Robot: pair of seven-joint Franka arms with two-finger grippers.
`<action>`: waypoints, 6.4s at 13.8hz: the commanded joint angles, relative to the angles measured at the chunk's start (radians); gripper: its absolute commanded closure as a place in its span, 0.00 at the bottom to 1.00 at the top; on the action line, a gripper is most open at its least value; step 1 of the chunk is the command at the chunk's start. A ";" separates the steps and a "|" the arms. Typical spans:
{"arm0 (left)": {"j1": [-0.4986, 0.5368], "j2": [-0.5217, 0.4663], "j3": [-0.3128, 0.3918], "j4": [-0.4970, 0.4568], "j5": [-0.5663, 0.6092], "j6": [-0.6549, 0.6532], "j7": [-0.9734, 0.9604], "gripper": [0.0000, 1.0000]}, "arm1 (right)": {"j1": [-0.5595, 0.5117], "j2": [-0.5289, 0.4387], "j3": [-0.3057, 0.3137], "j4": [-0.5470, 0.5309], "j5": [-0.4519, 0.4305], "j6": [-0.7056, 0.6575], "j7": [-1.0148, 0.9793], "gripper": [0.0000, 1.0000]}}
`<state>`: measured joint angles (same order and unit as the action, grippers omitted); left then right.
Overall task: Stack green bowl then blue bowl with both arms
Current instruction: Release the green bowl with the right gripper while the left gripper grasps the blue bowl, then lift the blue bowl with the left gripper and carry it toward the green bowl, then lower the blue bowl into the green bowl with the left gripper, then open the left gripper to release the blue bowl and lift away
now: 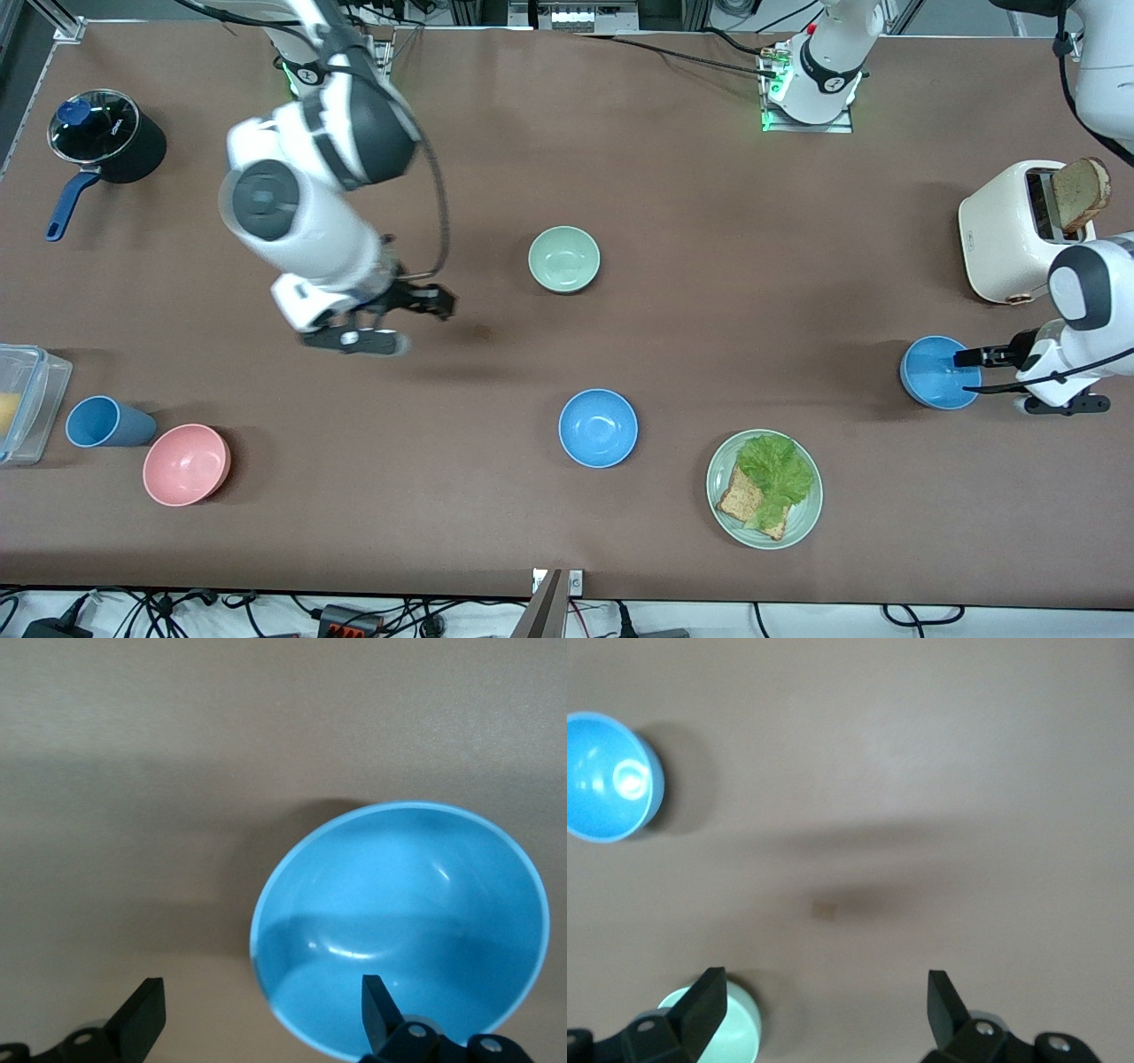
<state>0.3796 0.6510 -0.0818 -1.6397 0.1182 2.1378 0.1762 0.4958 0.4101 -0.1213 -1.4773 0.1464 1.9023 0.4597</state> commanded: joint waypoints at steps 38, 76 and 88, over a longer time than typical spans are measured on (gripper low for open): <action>-0.022 -0.444 -0.746 -0.184 -0.345 -0.350 -1.093 1.00 | -0.514 -0.461 0.075 -0.270 -0.185 -0.149 -0.486 0.00; -0.466 -0.142 -0.627 -0.416 -0.267 0.426 -1.475 0.95 | -0.513 -0.409 0.077 -0.181 -0.171 -0.252 -0.498 0.00; -0.464 -0.145 -0.624 -0.411 -0.258 0.416 -1.471 0.76 | -0.493 -0.410 0.075 -0.182 -0.183 -0.252 -0.498 0.00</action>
<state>-0.0870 0.5123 -0.7094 -2.0601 -0.1635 2.5551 -1.2901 -0.0032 0.0055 -0.0430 -1.6617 -0.0206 1.6572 -0.0441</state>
